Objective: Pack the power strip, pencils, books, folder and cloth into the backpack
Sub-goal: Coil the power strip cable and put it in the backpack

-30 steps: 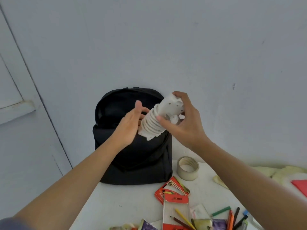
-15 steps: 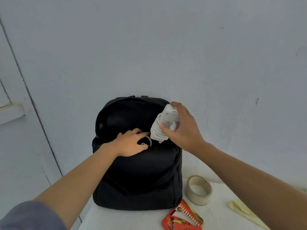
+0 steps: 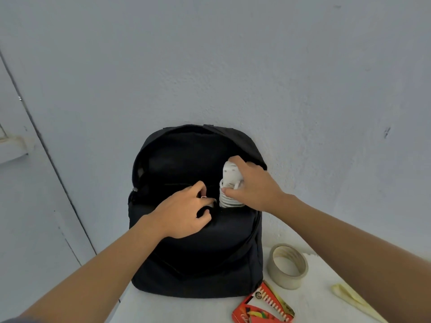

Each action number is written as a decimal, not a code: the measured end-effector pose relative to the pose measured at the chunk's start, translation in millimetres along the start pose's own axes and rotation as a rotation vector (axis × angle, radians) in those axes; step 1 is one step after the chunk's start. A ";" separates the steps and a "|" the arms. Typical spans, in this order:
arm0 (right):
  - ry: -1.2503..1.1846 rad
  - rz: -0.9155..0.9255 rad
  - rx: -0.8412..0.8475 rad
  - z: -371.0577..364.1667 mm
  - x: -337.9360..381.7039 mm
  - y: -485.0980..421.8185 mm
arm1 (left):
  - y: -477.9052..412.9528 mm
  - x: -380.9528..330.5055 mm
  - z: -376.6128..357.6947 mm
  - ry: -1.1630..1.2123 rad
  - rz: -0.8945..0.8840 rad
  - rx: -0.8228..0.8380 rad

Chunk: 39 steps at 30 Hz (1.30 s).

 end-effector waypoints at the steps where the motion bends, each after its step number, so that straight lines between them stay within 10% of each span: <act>1: 0.000 -0.020 0.027 -5.3 -0.9 -0.2 | 0.7 -0.6 -0.9 -0.005 0.001 0.013; 17: 0.147 0.115 -0.056 -24.1 -2.2 23.1 | -1.9 -2.0 -4.4 -0.133 0.337 0.355; 39: 0.303 -0.052 0.549 -43.8 -1.8 34.3 | 28.5 4.9 17.4 -0.025 0.222 0.356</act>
Point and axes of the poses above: each hand's wrist, its own y-axis away from the middle knuckle, its own z-axis out of the back of the hand, x = y × z, the point moved 5 cm from there along -y, towards the middle knuckle, and after that the axes turned 10 degrees about -x, right-handed, at the moved point
